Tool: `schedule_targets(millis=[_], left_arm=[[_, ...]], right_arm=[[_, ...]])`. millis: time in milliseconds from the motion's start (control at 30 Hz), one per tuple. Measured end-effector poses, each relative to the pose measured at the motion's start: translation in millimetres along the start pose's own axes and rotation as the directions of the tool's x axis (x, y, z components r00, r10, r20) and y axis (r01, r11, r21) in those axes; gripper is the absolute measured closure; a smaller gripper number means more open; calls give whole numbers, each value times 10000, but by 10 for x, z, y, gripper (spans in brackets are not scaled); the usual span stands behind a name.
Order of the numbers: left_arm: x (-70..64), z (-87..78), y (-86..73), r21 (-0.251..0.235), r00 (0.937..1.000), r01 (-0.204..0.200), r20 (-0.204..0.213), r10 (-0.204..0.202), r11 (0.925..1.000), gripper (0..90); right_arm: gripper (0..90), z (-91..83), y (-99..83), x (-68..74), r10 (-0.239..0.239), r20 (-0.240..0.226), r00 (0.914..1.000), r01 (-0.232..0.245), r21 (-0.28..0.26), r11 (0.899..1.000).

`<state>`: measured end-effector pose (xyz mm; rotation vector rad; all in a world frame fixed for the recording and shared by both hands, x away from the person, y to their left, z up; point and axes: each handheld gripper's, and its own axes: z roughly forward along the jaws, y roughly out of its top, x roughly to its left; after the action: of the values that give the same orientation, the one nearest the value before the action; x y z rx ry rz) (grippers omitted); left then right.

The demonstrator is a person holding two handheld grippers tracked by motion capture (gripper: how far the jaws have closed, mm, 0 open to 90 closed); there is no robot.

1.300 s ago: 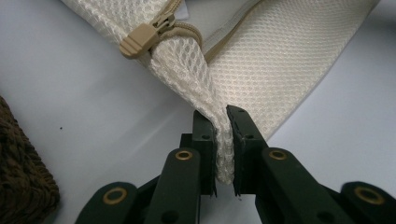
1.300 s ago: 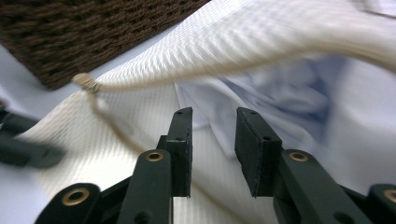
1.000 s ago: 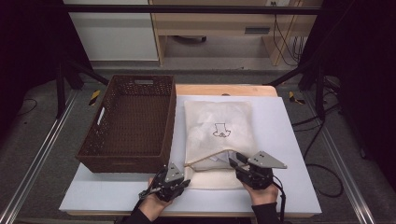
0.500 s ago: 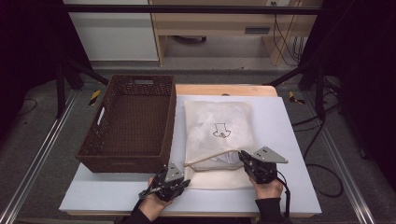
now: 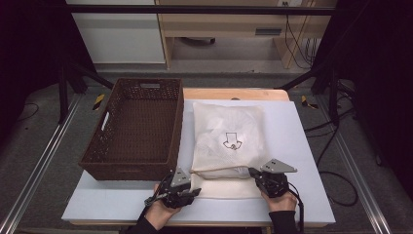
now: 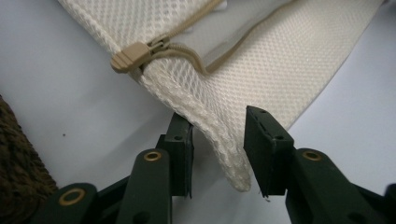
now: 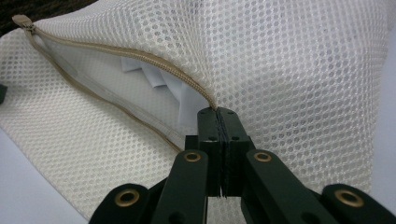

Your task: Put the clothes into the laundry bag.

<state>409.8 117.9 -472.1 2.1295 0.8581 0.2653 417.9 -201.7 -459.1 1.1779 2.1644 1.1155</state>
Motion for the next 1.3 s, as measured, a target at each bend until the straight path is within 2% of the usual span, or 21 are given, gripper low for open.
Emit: schedule_targets(millis=[100, 200, 333, 433, 500, 600, 633, 700, 800, 867, 933, 1067, 1200, 1233, 1300], left_arm=[[35, -50, 20, -299, 9998, 210, -19, -210, 9993, 608], [54, -49, 25, -321, 9993, 364, 32, -363, 9988, 617], [55, -62, 29, -404, 9994, 352, 16, -352, 9986, 632], [53, -58, 25, -282, 9992, 380, 116, -377, 9989, 679], [34, -31, 15, -62, 9997, 238, 56, -237, 9997, 734], [4, 2, 1, 187, 10000, -4, -42, 5, 9998, 799], [2, 6, 0, 224, 10000, -39, -56, 41, 9997, 806], [7, 4, 1, 204, 10000, 13, -30, -12, 9998, 813], [15, -6, 3, 228, 10000, 30, -27, -30, 9997, 820], [15, -11, 5, 229, 10000, 41, -7, -40, 9997, 823], [19, -19, 10, 252, 10000, 35, 1, -35, 9997, 828], [31, -29, 16, 290, 10000, 51, 18, -52, 9996, 835], [32, -36, 21, 368, 10000, -36, 15, 35, 9993, 840], [30, -33, 20, 392, 10000, -45, 18, 44, 9992, 841], [30, -32, 18, 424, 10000, -73, 23, 72, 9991, 841]], right_arm=[[894, 31, -19, -8, 56, -2, 10000, -56, 164, 9998], [889, 63, -30, -3, -54, 17, 10000, 53, 284, 9996], [887, 63, -43, -23, -32, -62, 10000, 34, 251, 9997], [878, 47, -38, -14, 75, -105, 9999, -73, 208, 9998], [780, 17, -30, -7, 187, -241, 9995, -188, -13, 9998], [784, -63, -14, 71, -11, -483, 9988, -8, -407, 9992], [801, -76, -15, 110, -82, -438, 9990, 61, -474, 9989], [838, -41, -17, 163, -24, -375, 9993, 14, -267, 9996], [878, 132, -6, 174, -464, 50, 9989, 463, 263, 9986], [899, 249, 33, 146, -791, 483, 9957, 768, 467, 9960], [900, 350, 72, 109, -772, 640, 9950, 734, 603, 9955], [900, 532, 124, 90, -1187, 1219, 9854, 1054, 1107, 9883], [900, 673, 169, 38, -1114, 1752, 9782, 962, 929, 9910], [900, 702, 175, 26, -967, 1926, 9765, 823, 812, 9933], [900, 752, 173, -1, -932, 2410, 9660, 805, 622, 9948]])
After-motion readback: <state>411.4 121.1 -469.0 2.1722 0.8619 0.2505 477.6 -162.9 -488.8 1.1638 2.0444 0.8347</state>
